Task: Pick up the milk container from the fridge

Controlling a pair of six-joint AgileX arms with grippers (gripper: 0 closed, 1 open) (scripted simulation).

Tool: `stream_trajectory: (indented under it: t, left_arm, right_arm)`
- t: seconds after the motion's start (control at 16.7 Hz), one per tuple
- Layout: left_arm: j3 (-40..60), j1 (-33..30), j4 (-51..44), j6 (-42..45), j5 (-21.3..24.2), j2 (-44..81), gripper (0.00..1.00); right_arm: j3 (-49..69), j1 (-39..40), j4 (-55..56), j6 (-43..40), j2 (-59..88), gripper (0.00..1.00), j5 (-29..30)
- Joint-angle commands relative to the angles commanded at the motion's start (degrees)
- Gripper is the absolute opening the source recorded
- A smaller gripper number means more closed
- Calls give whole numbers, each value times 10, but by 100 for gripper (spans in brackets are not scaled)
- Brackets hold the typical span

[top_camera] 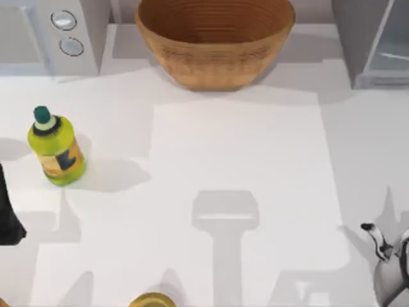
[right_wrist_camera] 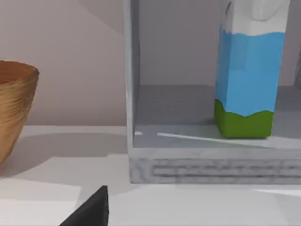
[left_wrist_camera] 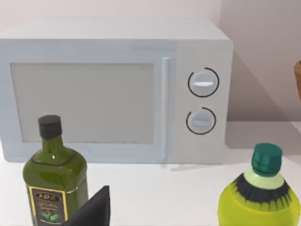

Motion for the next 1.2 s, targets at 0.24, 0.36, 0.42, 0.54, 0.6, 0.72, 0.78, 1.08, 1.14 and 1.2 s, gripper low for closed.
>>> stream_trajectory:
  t: [0.24, 0.36, 0.42, 0.54, 0.6, 0.72, 0.78, 1.08, 1.14, 1.2]
  left_arm:
    - [0, 0, 0, 0, 0, 0, 100]
    - [0, 0, 0, 0, 0, 0, 100]
    - [0, 0, 0, 0, 0, 0, 100]
    - [0, 0, 0, 0, 0, 0, 100]
    - [0, 0, 0, 0, 0, 0, 100]
    - [0, 0, 0, 0, 0, 0, 100]
    - [0, 0, 0, 0, 0, 0, 100]
    - [0, 0, 0, 0, 0, 0, 100]
    - [0, 0, 0, 0, 0, 0, 100]
    - [0, 0, 0, 0, 0, 0, 100]
  right_arm:
    - [12, -3, 16, 1, 15, 100, -8]
    - [25, -12, 53, 4, 56, 100, -26]
    - [32, -18, 78, 5, 84, 100, -38]
    - [46, -36, 140, 8, 156, 100, -65]
    - [53, -47, 176, 10, 199, 100, -80]
    - [66, -72, 257, 12, 294, 100, -111]
    - [71, -86, 301, 13, 346, 100, -126]
    - [90, -166, 538, 15, 618, 100, -201]
    - [93, -183, 586, 15, 670, 100, -214]
    - [95, -200, 633, 15, 721, 100, -227]
